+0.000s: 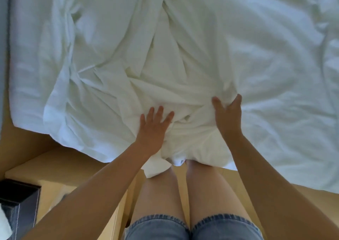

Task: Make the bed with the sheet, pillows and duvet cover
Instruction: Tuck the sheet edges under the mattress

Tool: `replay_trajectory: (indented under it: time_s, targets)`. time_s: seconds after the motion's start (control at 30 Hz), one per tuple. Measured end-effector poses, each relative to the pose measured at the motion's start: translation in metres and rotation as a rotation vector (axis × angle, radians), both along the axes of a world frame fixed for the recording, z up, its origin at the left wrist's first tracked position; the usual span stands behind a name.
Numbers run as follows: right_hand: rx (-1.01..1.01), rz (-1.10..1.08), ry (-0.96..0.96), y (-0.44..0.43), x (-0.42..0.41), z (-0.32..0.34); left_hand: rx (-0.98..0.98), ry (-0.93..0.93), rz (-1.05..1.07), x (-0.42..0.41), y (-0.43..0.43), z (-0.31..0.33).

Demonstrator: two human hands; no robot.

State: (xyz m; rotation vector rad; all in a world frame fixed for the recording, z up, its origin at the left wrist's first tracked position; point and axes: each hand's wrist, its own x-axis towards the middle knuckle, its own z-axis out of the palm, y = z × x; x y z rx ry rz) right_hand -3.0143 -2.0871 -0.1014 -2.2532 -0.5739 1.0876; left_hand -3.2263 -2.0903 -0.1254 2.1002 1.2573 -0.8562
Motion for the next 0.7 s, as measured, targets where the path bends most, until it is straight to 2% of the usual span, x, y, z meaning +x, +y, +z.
replay_trajectory:
  time_s: [0.07,0.17,0.23,0.3,0.4,0.47,0.53,0.63,0.7]
  targets:
    - [0.018,-0.013,0.195,-0.031,-0.013,-0.004,-0.005,-0.013,-0.033,-0.009,-0.002,0.003]
    - [-0.134,-0.002,0.319,-0.081,-0.044,-0.009,0.108,0.106,-0.083,-0.046,-0.016,0.016]
    - [-0.22,0.027,0.284,-0.091,-0.068,-0.015,0.146,0.196,0.072,-0.066,-0.023,0.023]
    - [-0.224,-0.074,0.214,-0.079,-0.084,-0.02,0.131,0.252,0.311,-0.07,-0.026,0.024]
    - [-0.207,-0.082,0.209,-0.059,-0.09,-0.024,0.07,0.126,0.622,-0.047,-0.029,0.02]
    - [-0.157,-0.076,0.214,-0.063,-0.073,-0.02,0.059,-0.01,0.565,-0.032,-0.026,0.02]
    - [-0.108,-0.109,0.117,-0.077,-0.031,-0.013,0.117,-0.053,0.441,-0.034,-0.01,0.021]
    - [-0.197,-0.165,-0.169,-0.1,0.048,0.001,0.205,0.042,0.254,-0.058,0.013,0.027]
    - [-0.318,-0.097,-0.253,-0.108,0.064,0.006,0.182,0.129,0.121,-0.065,0.013,0.03]
